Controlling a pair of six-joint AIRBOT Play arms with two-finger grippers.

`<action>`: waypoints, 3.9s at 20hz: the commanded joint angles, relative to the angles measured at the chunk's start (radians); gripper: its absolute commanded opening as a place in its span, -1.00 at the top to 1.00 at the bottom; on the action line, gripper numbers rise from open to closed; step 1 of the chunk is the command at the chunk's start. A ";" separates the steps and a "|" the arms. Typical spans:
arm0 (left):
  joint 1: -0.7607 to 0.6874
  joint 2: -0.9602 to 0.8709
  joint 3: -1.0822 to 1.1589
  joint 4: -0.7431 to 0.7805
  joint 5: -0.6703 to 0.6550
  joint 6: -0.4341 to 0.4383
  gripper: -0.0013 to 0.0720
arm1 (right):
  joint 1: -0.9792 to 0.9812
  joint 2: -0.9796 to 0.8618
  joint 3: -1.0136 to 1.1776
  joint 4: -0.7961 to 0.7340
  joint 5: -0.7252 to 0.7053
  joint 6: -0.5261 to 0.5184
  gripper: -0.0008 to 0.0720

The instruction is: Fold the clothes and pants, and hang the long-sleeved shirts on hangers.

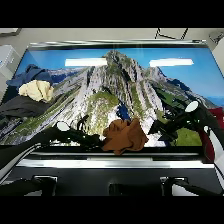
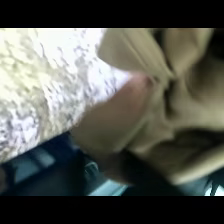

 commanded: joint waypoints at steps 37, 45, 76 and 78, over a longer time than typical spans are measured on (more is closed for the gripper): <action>0.333 0.607 0.868 0.282 0.063 -0.071 0.91 | 0.000 0.498 0.904 -0.019 -0.137 -0.040 0.87; 0.258 0.392 0.167 0.307 -0.036 -0.218 0.91 | 0.002 -0.020 0.584 0.233 -0.153 -0.076 0.87; 0.668 -0.080 0.268 0.183 -0.270 0.005 -1.00 | -0.283 -0.177 0.449 -0.159 0.127 0.001 -0.90; 0.607 -0.080 0.226 0.170 -0.237 0.060 -1.00 | -0.276 -0.140 0.333 -0.130 0.070 0.001 -0.90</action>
